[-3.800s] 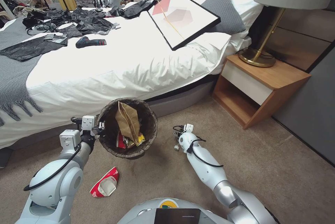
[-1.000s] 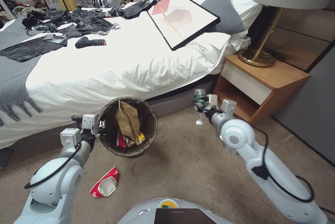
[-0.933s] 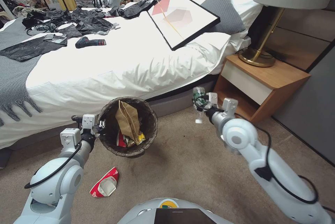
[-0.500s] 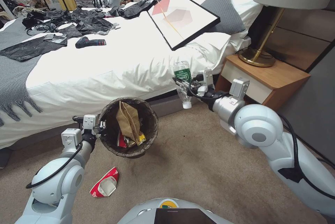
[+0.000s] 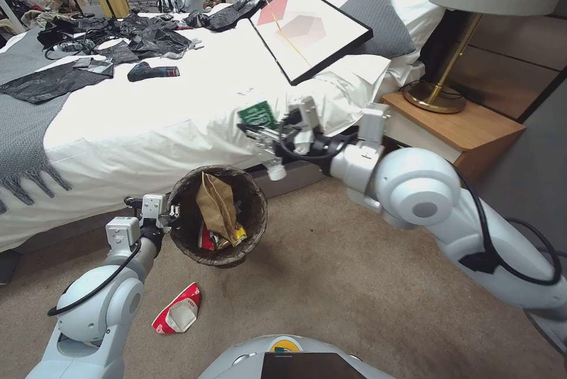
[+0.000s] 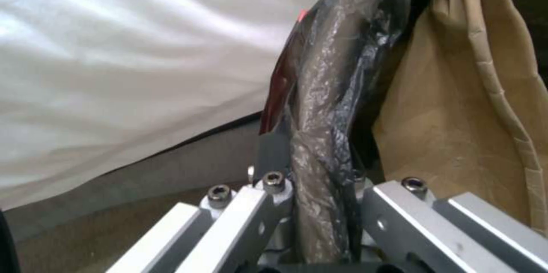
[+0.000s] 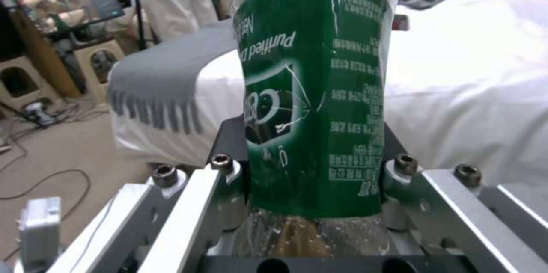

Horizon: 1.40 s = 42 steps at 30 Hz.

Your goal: Pick up the trash bin, then pick up the garbage from the floor and place it into the trash bin.

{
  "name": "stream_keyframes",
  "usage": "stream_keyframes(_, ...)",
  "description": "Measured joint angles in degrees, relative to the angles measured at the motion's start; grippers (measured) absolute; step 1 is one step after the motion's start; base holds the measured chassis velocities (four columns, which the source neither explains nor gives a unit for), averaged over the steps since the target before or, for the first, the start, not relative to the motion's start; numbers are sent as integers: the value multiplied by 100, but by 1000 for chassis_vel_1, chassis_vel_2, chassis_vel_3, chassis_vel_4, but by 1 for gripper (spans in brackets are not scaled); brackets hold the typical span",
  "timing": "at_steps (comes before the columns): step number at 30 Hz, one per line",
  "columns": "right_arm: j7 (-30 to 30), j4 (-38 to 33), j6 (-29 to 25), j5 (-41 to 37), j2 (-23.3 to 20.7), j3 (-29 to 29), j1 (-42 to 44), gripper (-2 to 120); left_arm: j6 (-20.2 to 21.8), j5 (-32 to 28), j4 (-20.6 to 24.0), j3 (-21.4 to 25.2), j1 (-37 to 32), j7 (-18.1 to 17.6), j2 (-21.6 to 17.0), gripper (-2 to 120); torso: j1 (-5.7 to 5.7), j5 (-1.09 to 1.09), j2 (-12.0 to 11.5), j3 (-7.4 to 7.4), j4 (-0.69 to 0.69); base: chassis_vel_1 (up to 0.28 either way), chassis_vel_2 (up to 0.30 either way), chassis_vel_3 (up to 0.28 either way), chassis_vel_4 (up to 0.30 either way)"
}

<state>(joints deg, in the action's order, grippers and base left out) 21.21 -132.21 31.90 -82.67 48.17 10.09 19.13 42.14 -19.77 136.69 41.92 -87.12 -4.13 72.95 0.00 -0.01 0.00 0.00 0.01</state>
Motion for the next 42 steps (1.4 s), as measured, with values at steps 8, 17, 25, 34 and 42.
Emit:
stream_keyframes(8,371,382,-26,-180,559,1238,-644,28,0,1,-82,50,21,-2,-2,0,0,-1,0,0,-1,0,0,0,0)
stream_keyframes(17,596,1084,-123,50,1009,2100,-526,28,0,0,-146,22,97,-3,13,0,0,-1,0,0,-1,0,0,0,0)
stream_keyframes(25,689,1729,-209,437,1416,2470,-69,28,0,-35,-159,93,106,-2,-34,0,0,0,0,0,-2,0,0,0,0)
stream_keyframes(34,826,2145,-273,611,1924,2624,150,28,0,-33,-177,80,116,0,-9,0,0,0,0,0,-1,0,0,0,0)
stream_keyframes(42,861,2522,-289,779,2318,2743,196,28,0,-34,-192,84,120,2,-4,0,0,0,0,-1,-1,0,0,0,0)
